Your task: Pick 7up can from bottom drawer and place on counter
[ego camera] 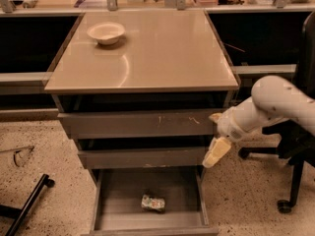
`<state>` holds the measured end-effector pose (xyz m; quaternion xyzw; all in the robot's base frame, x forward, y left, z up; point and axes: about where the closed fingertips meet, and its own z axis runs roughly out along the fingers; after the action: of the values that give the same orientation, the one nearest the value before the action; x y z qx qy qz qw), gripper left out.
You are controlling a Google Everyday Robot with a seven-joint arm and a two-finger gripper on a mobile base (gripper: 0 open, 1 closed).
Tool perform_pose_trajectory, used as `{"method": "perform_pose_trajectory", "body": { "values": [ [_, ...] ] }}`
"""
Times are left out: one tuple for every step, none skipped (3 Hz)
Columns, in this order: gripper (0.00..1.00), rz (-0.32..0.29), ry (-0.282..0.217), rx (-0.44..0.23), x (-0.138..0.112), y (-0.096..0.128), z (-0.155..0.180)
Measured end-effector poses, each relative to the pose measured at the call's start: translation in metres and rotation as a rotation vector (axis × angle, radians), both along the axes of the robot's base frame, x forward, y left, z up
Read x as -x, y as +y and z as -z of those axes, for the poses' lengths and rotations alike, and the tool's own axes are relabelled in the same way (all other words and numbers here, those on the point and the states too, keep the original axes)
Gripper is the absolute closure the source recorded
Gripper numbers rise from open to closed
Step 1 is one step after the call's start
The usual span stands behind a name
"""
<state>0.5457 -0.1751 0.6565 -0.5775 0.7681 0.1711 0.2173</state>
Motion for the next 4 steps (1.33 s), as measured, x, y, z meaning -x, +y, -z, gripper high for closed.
{"method": "perform_pose_trajectory", "body": {
  "values": [
    [0.0, -0.032, -0.013, -0.158, -0.018, 0.019, 0.075],
    [0.0, -0.032, -0.013, -0.158, -0.017, 0.019, 0.075],
    [0.0, -0.024, 0.002, -0.207, -0.007, 0.031, 0.101],
    [0.0, 0.001, 0.003, -0.331, 0.007, 0.056, 0.157]
  ]
}}
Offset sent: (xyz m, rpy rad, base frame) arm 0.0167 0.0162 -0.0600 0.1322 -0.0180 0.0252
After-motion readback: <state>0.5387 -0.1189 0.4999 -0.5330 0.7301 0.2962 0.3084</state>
